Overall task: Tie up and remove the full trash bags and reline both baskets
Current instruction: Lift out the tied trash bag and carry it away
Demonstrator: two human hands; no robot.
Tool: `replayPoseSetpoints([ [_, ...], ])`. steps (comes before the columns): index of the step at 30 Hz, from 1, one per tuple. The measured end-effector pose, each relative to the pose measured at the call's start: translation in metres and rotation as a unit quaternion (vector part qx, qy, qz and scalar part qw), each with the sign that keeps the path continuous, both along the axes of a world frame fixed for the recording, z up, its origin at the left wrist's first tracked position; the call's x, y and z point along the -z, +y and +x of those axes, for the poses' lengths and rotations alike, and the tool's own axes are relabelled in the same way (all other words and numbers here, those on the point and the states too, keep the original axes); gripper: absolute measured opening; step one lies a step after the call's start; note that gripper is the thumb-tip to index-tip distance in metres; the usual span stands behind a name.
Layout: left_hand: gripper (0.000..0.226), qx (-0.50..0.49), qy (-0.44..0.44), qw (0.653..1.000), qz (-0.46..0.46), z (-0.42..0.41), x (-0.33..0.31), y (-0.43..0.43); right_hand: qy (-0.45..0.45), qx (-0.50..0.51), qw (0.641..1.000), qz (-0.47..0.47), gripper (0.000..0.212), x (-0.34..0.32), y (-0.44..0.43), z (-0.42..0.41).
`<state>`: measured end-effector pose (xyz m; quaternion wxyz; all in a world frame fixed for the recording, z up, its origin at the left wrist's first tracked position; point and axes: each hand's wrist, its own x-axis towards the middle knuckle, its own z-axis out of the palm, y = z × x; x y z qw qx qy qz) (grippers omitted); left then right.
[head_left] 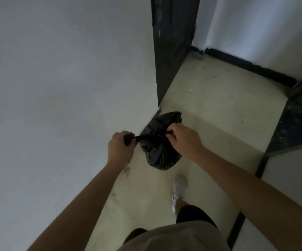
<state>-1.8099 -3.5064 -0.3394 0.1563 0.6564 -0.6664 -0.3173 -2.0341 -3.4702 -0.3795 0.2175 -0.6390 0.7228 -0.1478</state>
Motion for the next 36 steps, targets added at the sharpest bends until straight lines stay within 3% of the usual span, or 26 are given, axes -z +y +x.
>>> replayPoseSetpoints([
  [7,0.018,-0.058,0.016,0.997,0.057,-0.061,0.088,-0.082,-0.040,0.031,0.993,0.108,0.022,0.103,-0.091,-0.055],
  [14,0.017,-0.127,0.029,0.983,0.129,-0.079,0.275,-0.141,-0.065,0.073,0.979,0.181,0.024,0.296,-0.143,-0.064],
  [18,0.016,-0.124,0.028,0.983,0.133,-0.076,0.382,-0.156,-0.066,0.090,0.971,0.212,0.027,0.409,-0.161,-0.052],
  [22,0.012,-0.136,0.030,0.986,0.095,-0.072,0.451,-0.177,-0.042,0.070,0.973,0.215,0.028,0.476,-0.186,-0.043],
  [27,0.016,-0.151,0.063,0.985,0.046,-0.068,0.477,-0.201,-0.047,0.066,0.975,0.206,0.034,0.492,-0.219,-0.043],
  [30,0.026,-0.159,0.065,0.982,0.076,-0.063,0.468,-0.205,-0.073,0.082,0.973,0.203,0.036,0.474,-0.232,-0.043],
  [36,0.045,-0.087,-0.043,0.993,0.064,-0.054,0.423,-0.182,-0.072,0.022,0.977,0.202,0.048,0.415,-0.223,-0.045],
])
